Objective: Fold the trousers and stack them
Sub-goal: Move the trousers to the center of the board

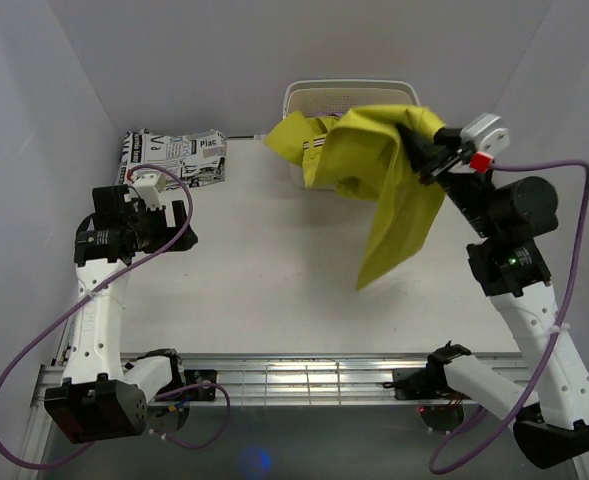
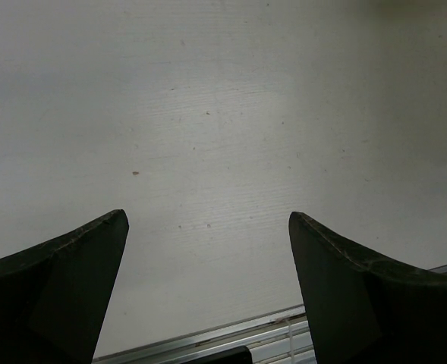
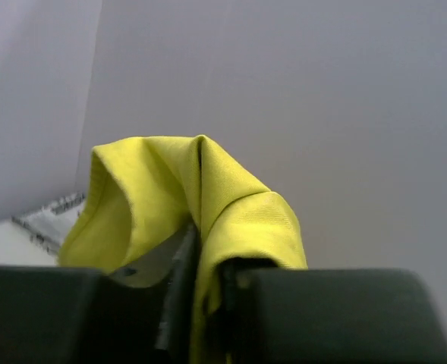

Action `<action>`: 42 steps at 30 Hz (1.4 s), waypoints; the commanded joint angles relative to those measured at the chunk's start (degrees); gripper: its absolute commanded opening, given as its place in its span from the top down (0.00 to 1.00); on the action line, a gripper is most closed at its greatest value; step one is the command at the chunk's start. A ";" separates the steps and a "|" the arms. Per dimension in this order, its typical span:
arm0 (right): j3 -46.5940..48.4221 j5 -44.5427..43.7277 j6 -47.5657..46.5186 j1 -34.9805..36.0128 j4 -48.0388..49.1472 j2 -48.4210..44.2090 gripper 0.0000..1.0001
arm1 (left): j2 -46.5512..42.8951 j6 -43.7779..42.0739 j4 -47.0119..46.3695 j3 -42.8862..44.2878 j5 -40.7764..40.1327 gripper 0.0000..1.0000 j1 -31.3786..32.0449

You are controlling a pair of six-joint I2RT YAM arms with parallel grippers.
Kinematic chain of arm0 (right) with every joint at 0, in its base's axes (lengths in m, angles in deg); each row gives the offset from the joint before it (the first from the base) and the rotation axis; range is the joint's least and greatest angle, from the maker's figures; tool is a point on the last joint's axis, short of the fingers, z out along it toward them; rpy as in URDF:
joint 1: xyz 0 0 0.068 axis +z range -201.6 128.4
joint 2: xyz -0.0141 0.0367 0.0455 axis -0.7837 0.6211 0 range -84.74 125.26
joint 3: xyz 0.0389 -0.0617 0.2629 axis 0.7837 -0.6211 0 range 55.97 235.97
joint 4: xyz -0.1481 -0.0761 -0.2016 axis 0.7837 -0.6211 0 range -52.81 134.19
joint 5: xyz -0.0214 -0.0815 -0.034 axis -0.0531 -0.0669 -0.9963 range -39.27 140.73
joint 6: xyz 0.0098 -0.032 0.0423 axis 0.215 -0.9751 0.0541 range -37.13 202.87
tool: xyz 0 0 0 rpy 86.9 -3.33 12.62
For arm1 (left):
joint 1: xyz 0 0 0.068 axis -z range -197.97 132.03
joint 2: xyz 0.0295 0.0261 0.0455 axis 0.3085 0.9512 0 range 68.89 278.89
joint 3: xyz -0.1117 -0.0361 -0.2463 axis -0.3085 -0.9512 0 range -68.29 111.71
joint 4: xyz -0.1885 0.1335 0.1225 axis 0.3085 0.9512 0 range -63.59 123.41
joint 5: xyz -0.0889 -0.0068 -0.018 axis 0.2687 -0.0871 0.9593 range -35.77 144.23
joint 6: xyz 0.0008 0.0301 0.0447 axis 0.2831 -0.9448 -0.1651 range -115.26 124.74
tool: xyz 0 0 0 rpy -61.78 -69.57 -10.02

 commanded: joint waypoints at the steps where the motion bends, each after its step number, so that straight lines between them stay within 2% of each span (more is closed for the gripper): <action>1: -17.32 3.33 -2.24 -0.07 -9.32 -4.07 0.73 | -0.13 -0.19 -1.01 0.90 1.74 0.02 -0.13; 2: -20.17 2.99 -2.42 -0.07 -12.82 -5.90 0.42 | 0.04 -0.28 -1.01 0.81 1.92 0.02 -0.13; 3: -24.12 1.33 -3.38 -0.07 -16.34 -6.97 0.20 | 0.31 -0.45 -1.10 0.73 2.27 0.02 -0.22; 4: -24.15 1.32 -3.65 -0.07 -16.37 -6.98 0.20 | 0.39 -0.46 -1.10 0.81 2.53 0.02 -0.22; 5: -25.81 0.36 -3.82 -0.07 -17.94 -7.24 0.10 | 0.57 -0.54 -1.10 0.81 2.62 0.02 -0.22; 7: -25.48 -4.47 -4.00 -0.16 -18.39 -6.46 0.05 | 0.92 -0.63 -1.01 0.81 3.41 0.02 -0.13; 9: -22.59 -7.37 -4.09 -0.33 -18.48 -4.96 0.04 | 1.10 -0.81 -1.36 0.73 4.11 0.02 -0.13; 13: -15.12 -7.82 -4.35 -2.88 -18.31 1.79 0.04 | 2.41 -0.55 -1.71 0.90 6.05 0.02 -0.13; 16: -6.51 -3.97 -3.04 -7.44 -20.67 10.40 0.05 | 2.94 -0.72 -1.71 1.43 6.14 0.02 -0.13; 19: 5.26 -1.42 -3.74 -9.82 -28.74 24.34 0.07 | 2.86 -1.33 -1.62 1.25 5.87 0.02 -0.14; 25: 24.85 3.77 -3.48 -11.06 -41.23 42.56 0.13 | 3.21 -1.33 -1.89 0.11 6.05 0.02 -0.14; 29: 30.58 6.06 0.56 -11.15 -41.08 48.91 0.14 | 3.30 -1.16 -2.06 -0.42 6.23 0.02 -0.13; 33: 32.18 5.72 4.78 -11.32 -38.70 53.84 0.14 | 2.77 -1.51 -1.89 -0.86 5.52 0.02 -0.13; 38: 33.94 4.13 4.88 -11.15 -38.17 59.64 0.14 | 2.51 -1.77 -1.36 -1.30 5.44 0.02 -0.13; 42: 35.87 6.67 5.31 -11.15 -38.69 63.15 0.18 | 2.85 -1.86 -1.19 -1.03 5.00 0.02 -0.22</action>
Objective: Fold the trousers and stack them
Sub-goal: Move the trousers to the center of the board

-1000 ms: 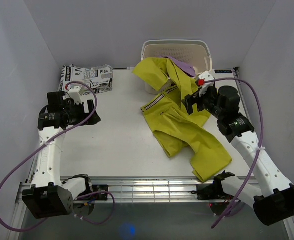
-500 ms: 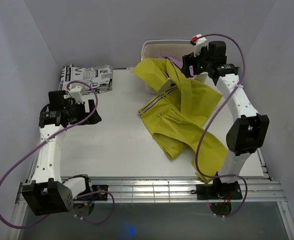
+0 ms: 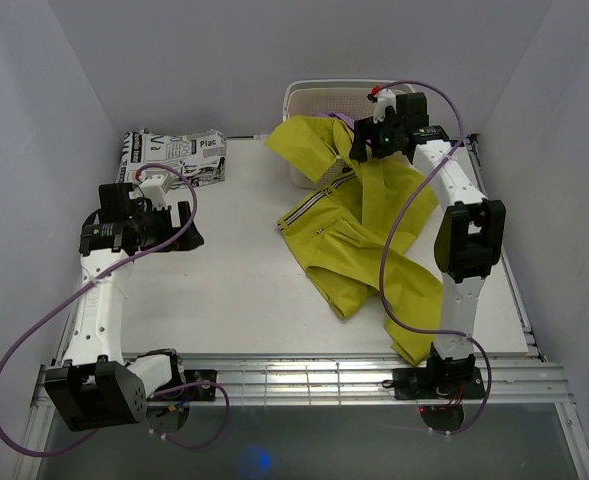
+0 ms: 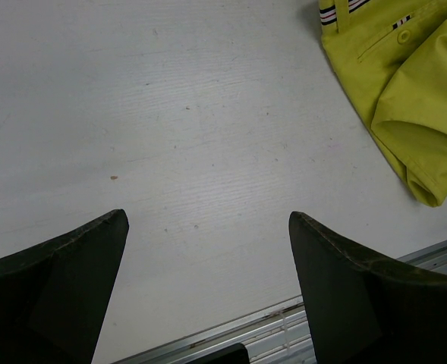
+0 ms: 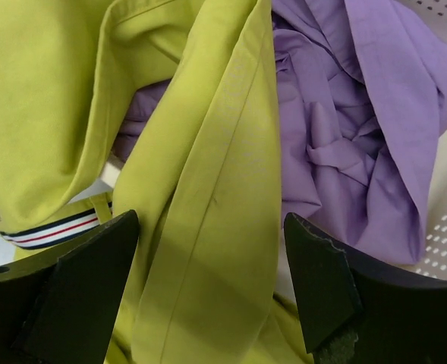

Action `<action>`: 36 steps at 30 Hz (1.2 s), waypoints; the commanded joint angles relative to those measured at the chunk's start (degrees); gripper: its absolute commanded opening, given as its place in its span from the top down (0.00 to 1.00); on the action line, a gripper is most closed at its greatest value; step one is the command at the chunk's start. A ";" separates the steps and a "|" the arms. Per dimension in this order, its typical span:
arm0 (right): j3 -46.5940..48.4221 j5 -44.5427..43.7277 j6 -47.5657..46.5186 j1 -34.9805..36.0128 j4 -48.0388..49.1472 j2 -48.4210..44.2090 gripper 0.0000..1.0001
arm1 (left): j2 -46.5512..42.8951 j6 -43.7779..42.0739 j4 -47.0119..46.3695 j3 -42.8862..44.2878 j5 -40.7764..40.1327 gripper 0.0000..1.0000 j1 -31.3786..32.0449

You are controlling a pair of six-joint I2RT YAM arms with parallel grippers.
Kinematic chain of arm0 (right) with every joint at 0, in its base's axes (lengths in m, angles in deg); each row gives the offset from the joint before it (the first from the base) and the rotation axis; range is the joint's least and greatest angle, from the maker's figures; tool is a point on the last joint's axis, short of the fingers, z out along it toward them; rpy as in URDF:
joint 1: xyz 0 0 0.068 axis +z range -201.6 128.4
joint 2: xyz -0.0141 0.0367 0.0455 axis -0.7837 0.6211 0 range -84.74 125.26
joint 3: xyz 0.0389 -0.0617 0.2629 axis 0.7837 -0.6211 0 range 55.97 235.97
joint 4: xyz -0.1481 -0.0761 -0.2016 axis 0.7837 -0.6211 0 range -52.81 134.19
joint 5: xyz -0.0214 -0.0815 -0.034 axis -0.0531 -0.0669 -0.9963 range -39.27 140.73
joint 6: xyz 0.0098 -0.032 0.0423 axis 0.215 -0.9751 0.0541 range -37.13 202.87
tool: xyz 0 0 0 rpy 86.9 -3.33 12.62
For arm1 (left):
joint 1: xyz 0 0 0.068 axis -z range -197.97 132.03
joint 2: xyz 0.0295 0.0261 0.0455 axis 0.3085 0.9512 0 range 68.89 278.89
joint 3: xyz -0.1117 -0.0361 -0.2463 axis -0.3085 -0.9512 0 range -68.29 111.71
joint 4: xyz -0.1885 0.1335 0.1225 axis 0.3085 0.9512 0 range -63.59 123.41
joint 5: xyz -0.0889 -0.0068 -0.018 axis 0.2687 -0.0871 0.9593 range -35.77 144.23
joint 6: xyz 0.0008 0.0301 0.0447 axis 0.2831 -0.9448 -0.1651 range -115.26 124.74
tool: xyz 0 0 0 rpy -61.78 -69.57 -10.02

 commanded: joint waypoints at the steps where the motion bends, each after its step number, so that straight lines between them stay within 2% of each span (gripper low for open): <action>1: 3.61 2.55 1.53 -0.15 0.78 3.03 0.20 | -0.88 -0.55 0.15 0.17 0.34 0.02 -0.14; 3: 4.31 2.98 1.62 -0.15 0.78 3.91 0.32 | -0.88 -0.55 0.24 0.43 0.17 0.02 -0.13; 4: 5.01 3.34 1.27 -0.15 0.86 4.09 0.51 | -0.88 -0.55 0.24 0.43 -0.01 0.02 -0.13; 7: 6.68 4.74 1.71 -0.24 1.13 3.05 0.77 | -0.62 -0.55 0.24 0.78 -0.45 0.02 -0.13; 10: 7.57 6.06 2.06 -0.24 1.74 -0.37 0.92 | -0.35 -0.46 0.06 0.96 -0.36 0.02 -0.14; 14: 7.92 9.04 2.85 -0.33 3.15 -7.14 0.92 | 0.09 0.33 -0.03 2.01 -0.89 0.02 -0.13; 17: 6.70 15.10 3.29 0.20 3.85 -14.00 0.92 | -0.53 0.68 -0.29 2.80 -1.68 0.02 -0.13; 20: 2.14 19.76 -0.91 2.92 3.15 -21.82 0.92 | -1.40 1.03 -0.55 3.51 -1.42 0.02 -0.13; 26: -13.85 26.27 -14.01 12.21 -4.05 -36.41 0.92 | -1.67 4.37 -1.25 6.58 0.78 0.02 -0.13; 30: -24.84 24.88 -18.77 18.74 -6.70 -43.71 0.92 | -2.72 4.02 -2.75 7.81 3.40 0.02 -0.13; 32: -30.91 23.83 -16.49 19.62 -4.51 -47.84 0.92 | -3.08 2.54 -3.36 7.47 6.03 0.02 -0.22; 36: -34.79 15.24 -12.71 19.28 -2.13 -53.82 0.92 | -2.90 -2.91 -4.68 4.84 12.36 0.02 -0.13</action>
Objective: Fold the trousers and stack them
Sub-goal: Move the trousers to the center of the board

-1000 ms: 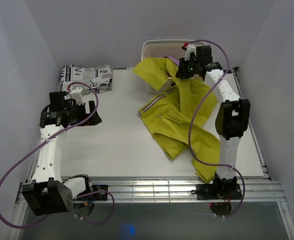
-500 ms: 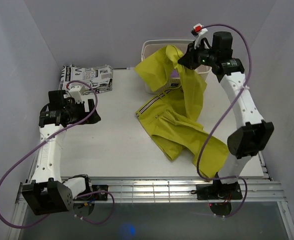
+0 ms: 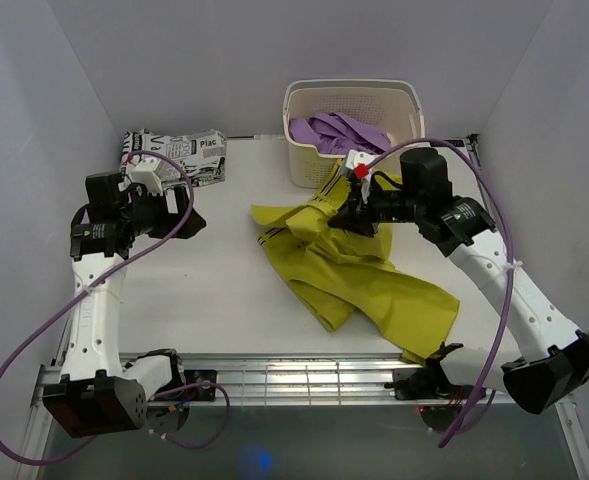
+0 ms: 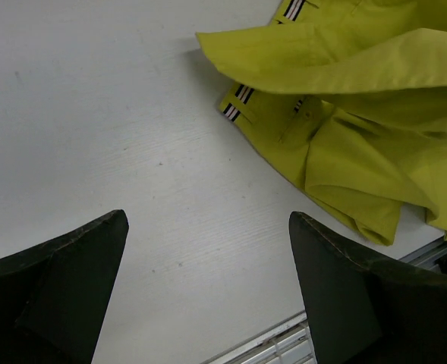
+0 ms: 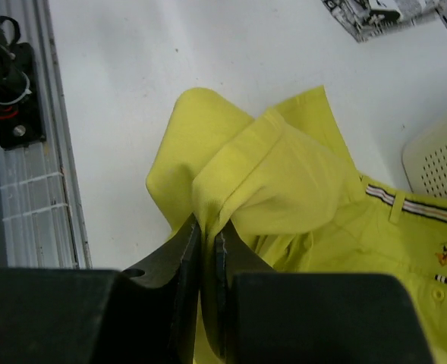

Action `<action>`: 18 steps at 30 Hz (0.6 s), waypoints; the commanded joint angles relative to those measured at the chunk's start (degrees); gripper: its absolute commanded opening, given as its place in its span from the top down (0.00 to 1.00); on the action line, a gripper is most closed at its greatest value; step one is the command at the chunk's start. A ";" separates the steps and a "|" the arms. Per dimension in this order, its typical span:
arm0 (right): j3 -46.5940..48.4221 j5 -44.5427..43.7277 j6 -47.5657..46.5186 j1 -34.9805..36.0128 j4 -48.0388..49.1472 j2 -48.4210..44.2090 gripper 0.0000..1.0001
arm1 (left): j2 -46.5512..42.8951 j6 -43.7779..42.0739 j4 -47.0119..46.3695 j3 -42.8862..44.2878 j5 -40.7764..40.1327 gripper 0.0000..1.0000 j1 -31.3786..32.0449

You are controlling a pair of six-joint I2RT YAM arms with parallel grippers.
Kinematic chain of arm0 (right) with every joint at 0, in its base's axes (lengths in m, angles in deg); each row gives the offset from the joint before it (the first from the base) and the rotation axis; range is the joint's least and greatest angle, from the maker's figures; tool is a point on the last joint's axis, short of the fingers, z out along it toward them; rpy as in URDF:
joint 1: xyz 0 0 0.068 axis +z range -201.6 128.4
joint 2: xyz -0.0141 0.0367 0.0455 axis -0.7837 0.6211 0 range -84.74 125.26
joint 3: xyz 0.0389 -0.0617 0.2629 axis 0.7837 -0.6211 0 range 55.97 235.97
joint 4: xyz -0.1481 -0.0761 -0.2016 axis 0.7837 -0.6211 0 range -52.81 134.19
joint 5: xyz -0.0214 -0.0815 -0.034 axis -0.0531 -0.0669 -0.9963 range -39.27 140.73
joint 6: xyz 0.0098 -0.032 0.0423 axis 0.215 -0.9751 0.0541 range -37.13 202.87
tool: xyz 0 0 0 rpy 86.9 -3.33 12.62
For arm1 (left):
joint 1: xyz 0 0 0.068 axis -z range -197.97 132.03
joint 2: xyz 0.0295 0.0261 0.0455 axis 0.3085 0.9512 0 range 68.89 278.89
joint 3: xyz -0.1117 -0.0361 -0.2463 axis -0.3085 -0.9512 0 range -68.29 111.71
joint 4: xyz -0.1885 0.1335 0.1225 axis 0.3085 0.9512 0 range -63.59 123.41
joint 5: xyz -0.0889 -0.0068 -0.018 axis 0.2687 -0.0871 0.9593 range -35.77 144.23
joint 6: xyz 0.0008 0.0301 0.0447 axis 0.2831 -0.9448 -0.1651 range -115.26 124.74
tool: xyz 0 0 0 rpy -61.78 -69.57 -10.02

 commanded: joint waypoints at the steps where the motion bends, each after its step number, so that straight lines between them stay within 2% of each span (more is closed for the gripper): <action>1: -1.92 -8.54 2.55 -0.83 3.77 -7.74 0.92 | -0.87 -4.43 -3.13 -1.75 9.40 0.02 -0.11; 3: -6.82 -15.29 6.49 -2.06 6.83 -12.92 0.92 | 2.89 -5.57 -7.25 -4.12 10.91 0.02 0.67; 5: -7.89 -20.67 7.03 -3.03 8.87 -16.37 0.92 | 4.83 -5.66 -9.27 -3.69 10.39 0.02 1.98; 8: -10.62 -27.71 9.49 -4.61 11.16 -22.17 0.92 | 14.05 -5.75 -13.14 -1.41 8.11 0.05 4.97; 11: -10.71 -34.38 11.08 -4.71 12.39 -26.13 0.92 | 23.37 -5.58 -16.92 2.54 2.51 0.08 13.74; 15: -12.38 -52.63 13.28 -4.71 16.09 -29.39 0.92 | 33.83 -4.96 -20.88 6.41 -3.39 0.10 20.70; 18: -14.05 -58.90 13.89 -4.71 15.30 -29.92 0.92 | 39.90 -5.05 -24.92 7.56 -7.09 0.10 25.10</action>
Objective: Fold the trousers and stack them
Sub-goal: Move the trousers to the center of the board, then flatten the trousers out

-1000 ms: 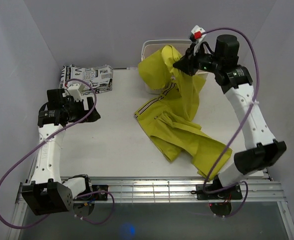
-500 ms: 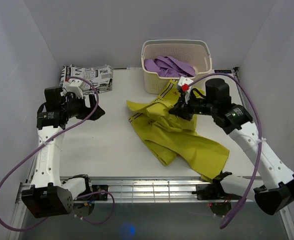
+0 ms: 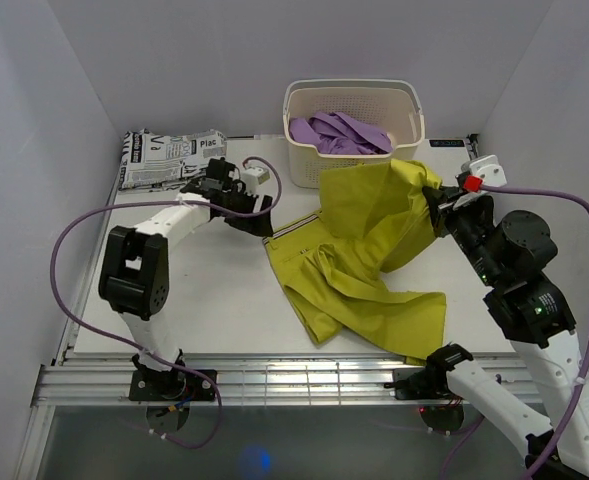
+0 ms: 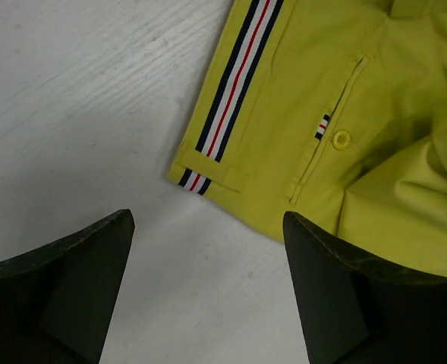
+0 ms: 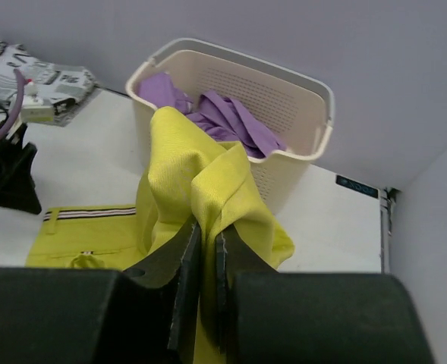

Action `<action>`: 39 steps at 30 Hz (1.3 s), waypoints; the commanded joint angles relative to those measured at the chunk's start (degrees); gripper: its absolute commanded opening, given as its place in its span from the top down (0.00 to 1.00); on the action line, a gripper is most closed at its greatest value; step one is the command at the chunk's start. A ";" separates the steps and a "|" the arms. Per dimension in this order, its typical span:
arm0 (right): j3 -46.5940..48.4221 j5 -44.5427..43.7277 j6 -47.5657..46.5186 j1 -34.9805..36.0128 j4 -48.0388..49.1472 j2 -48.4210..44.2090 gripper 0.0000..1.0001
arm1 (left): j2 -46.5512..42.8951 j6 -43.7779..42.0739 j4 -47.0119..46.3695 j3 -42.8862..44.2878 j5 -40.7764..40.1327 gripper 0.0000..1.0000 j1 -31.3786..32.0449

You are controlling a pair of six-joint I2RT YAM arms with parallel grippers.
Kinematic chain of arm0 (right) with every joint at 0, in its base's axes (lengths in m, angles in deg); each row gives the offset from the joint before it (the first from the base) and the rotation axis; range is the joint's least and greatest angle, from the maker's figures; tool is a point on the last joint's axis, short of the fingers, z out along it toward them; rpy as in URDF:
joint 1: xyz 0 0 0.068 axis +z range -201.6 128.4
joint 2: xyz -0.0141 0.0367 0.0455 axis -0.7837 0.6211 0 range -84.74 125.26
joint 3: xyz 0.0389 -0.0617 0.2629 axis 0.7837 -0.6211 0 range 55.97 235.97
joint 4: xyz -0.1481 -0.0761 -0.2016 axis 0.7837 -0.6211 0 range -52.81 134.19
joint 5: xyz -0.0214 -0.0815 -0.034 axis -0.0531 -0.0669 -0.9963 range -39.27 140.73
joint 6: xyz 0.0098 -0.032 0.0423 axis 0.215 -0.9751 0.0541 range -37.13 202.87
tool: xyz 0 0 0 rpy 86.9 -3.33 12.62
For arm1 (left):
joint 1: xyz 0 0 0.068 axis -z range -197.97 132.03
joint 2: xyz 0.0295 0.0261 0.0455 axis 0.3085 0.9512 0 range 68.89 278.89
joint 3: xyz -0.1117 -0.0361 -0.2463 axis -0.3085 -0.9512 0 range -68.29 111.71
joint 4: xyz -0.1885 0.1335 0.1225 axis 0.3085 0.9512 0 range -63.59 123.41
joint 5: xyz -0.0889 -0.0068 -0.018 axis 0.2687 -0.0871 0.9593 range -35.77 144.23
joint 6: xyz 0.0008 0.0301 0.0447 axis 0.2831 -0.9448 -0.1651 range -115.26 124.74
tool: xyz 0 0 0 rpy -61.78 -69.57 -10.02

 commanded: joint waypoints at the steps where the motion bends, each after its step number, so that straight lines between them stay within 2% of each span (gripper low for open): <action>1: -2.23 -14.64 2.18 -0.09 5.26 -0.71 0.92 | 2.27 -0.48 -6.51 3.06 -6.09 0.10 4.12; 6: -5.83 -16.40 1.83 -0.09 4.82 -2.21 0.92 | 10.89 -1.96 -9.94 5.52 -12.86 0.11 8.96; 9: -6.62 -19.46 1.22 -0.09 4.03 -2.13 0.92 | 13.70 -4.34 -9.07 6.31 -18.04 0.22 10.81; 10: -7.06 -21.31 1.21 -0.09 4.03 -2.13 0.92 | 13.97 -5.31 -7.85 6.22 -19.36 0.34 10.99; 13: -10.14 -27.82 -0.19 -0.09 4.12 -1.69 0.92 | 14.06 -6.28 -4.85 5.35 -23.49 0.52 10.73; 16: -12.77 -28.71 -1.95 -0.18 4.21 -0.64 0.92 | 10.56 -5.85 0.76 2.36 -24.91 0.86 7.84; 17: -13.13 -28.28 -2.47 -0.18 4.21 -0.20 0.92 | 9.24 -4.89 2.09 1.57 -24.74 0.97 4.87; 18: -13.48 -26.71 -3.09 -0.18 4.21 1.20 0.92 | 7.83 -4.61 3.58 -0.26 -24.30 1.00 3.27; 22: -15.50 -21.25 -6.60 -1.23 4.47 5.95 0.92 | -5.49 -6.45 9.29 -8.96 -23.42 1.00 -7.09; 26: -15.59 -11.60 -8.54 -2.47 4.65 14.28 0.91 | -16.77 -11.19 15.01 -17.49 -25.78 1.00 -10.45; 27: -15.33 -9.83 -9.50 -2.64 4.30 16.14 0.80 | -18.96 -11.46 15.71 -20.46 -27.36 1.00 -10.63; 29: -12.35 -6.84 -10.73 -3.08 2.11 22.88 0.70 | -23.88 -11.56 17.82 -22.33 -29.20 1.00 -10.98; 30: -11.30 -5.52 -11.52 -4.04 1.23 25.01 0.48 | -24.87 -10.86 18.44 -23.04 -30.52 1.00 -11.07; 32: -5.88 -2.45 -13.71 -5.01 -1.58 30.62 0.31 | -25.75 -9.37 19.85 -24.36 -31.67 0.99 -11.16; 33: -3.57 -0.78 -14.42 -6.49 -6.12 32.05 0.17 | -25.58 -7.79 20.46 -24.45 -31.77 0.97 -11.25; 34: -1.20 1.33 -15.13 -7.12 -9.21 33.46 0.12 | -25.23 -7.17 21.34 -24.45 -30.98 0.94 -11.25; 35: 3.52 7.35 -15.57 -7.73 -12.46 35.12 0.07 | -24.97 -6.46 21.61 -24.45 -30.37 0.92 -11.25; 36: 5.39 10.72 -17.49 -8.52 -18.84 35.49 0.09 | -24.35 -6.02 21.87 -24.36 -29.58 0.91 -11.25; 39: 7.87 21.36 -23.63 -8.44 -27.58 34.44 0.10 | -23.04 -5.67 21.26 -23.57 -30.27 0.83 -11.33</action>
